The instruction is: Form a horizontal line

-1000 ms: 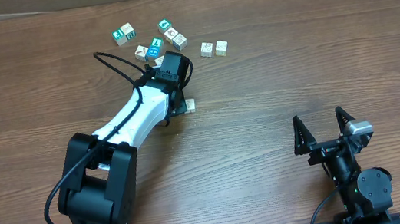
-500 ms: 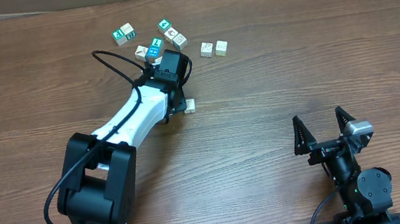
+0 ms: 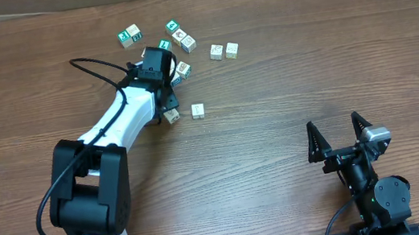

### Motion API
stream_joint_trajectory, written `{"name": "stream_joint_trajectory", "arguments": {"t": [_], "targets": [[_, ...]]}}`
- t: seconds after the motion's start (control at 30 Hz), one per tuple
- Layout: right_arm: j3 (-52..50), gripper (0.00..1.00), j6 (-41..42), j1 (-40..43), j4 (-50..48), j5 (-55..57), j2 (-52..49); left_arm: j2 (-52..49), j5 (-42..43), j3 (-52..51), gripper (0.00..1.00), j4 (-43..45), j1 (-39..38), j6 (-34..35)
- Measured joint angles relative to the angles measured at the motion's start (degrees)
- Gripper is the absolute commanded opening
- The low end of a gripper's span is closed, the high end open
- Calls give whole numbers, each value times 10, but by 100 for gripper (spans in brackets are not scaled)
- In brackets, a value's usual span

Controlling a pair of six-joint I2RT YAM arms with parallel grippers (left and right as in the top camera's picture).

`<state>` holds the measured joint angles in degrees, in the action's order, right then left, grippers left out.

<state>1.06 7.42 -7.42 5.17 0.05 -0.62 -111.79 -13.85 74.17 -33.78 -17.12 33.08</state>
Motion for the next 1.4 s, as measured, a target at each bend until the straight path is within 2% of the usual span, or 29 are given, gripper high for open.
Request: {"name": "stream_joint_trajectory", "arguments": {"t": [0.2,0.37,0.6,0.77,1.03,1.4], "targets": [[0,100,0,0,0,0,0,0,17,0,45,-8,7,4],[0,100,0,0,0,0,0,0,21,0,43,-18,7,7],[0,100,0,0,0,0,0,0,21,0,18,-26,14,19],[0,100,0,0,0,0,0,0,20,0,5,-48,19,28],[0,100,1,0,0,0,0,0,28,0,4,-80,22,34],[0,100,0,0,0,0,0,0,81,0,4,-84,22,34]]}}
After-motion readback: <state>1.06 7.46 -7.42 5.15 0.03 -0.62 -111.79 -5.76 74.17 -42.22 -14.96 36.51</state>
